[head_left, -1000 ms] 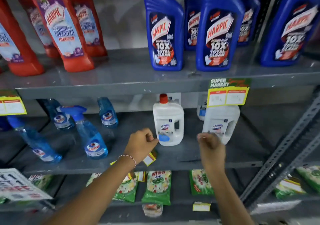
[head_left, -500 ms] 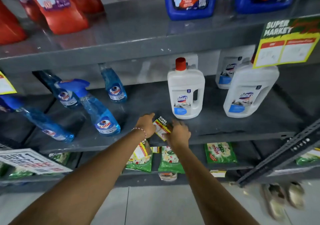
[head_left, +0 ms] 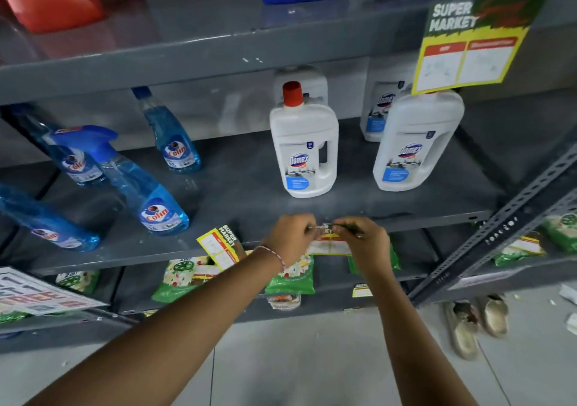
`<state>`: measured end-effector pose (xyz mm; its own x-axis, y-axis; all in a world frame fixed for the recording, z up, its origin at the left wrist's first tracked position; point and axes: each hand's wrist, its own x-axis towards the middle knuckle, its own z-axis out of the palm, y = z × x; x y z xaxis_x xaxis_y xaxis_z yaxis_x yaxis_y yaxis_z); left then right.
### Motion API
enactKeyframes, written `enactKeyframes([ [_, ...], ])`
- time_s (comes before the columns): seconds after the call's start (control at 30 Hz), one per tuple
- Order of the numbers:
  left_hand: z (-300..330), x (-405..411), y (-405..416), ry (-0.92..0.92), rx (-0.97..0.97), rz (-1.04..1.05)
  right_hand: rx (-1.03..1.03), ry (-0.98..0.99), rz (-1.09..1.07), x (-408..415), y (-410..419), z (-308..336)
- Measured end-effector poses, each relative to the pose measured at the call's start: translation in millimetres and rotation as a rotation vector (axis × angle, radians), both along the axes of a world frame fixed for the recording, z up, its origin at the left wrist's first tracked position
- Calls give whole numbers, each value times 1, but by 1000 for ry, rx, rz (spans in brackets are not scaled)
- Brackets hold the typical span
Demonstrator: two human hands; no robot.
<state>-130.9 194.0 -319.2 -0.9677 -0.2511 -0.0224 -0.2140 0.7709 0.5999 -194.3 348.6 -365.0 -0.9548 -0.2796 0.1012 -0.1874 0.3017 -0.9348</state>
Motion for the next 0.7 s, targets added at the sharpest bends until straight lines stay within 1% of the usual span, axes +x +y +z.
enactKeyframes([
  [0.07,-9,-12,27,-33,-30,-27,71,42,-25,-10,24,-4],
  [0.13,-18,-23,51,-76,-50,-36,135,31,-52,-17,45,-8],
  [0.23,-29,-35,70,-100,-73,-35,208,63,-60,-27,61,-16],
  [0.37,-35,-45,77,-89,-107,-7,213,82,-47,-36,64,-24],
  [0.47,-37,-49,77,-83,-172,-8,235,120,-73,-38,60,-29],
  [0.57,-39,-50,76,-102,-272,-30,260,157,-163,-34,57,-32],
  [0.7,-34,-45,68,-121,-413,-58,344,194,-350,-38,64,-31],
])
